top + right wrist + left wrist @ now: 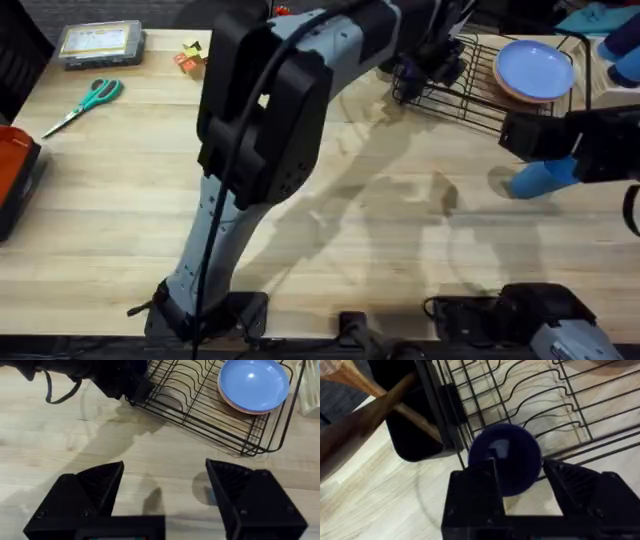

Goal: Pick up the cup on the table and put them onto the rack.

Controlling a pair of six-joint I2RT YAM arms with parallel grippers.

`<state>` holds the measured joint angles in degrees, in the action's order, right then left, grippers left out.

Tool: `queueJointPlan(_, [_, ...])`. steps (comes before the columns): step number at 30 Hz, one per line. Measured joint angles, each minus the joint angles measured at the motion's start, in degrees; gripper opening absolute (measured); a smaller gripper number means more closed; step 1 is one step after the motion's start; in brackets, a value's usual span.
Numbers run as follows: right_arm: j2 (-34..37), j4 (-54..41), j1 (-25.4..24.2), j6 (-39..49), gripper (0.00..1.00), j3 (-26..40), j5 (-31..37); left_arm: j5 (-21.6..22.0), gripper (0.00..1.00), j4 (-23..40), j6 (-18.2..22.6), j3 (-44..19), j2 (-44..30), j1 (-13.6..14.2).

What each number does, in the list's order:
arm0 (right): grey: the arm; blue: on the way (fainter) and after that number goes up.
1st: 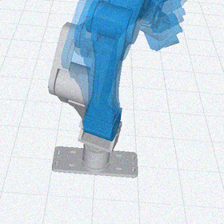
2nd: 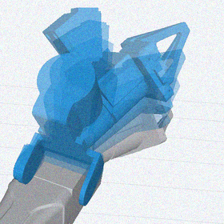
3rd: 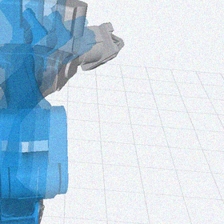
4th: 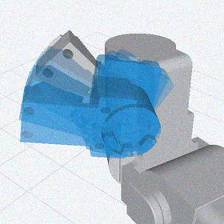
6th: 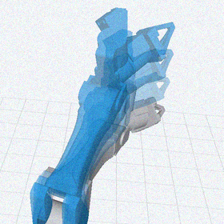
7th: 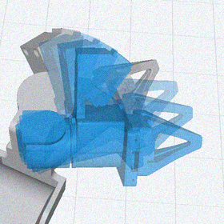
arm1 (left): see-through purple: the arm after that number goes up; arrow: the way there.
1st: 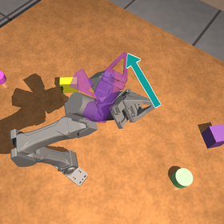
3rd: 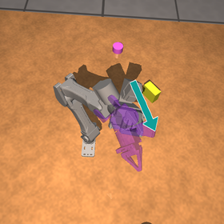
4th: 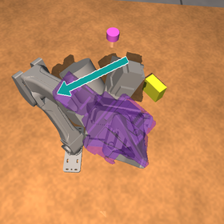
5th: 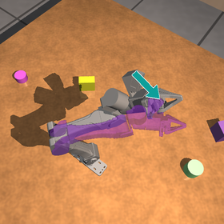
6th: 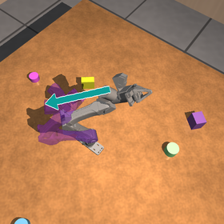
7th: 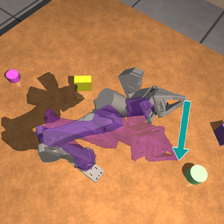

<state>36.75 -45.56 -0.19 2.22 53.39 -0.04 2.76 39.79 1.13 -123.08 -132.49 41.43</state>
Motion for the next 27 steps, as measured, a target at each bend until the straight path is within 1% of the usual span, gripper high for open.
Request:
queueJointPlan(9, [0.0, 0.0, 0.0, 0.0, 0.993, 0.0, 0.01, -1.51, 0.606, 0.06, 0.0, -0.01, 0.0, 0.0])
queueJointPlan(21, [-0.02, 0.0, 0.0, 0.0, 0.993, 0.0, 0.01, -1.66, 0.609, 0.08, 0.0, -0.01, 0.02, 0.0])
queueJointPlan(27, [-0.01, 0.0, 0.0, 0.0, 0.993, 0.0, 0.0, -1.66, 0.609, 1.59, 0.0, -2.15, 0.01, 0.0])
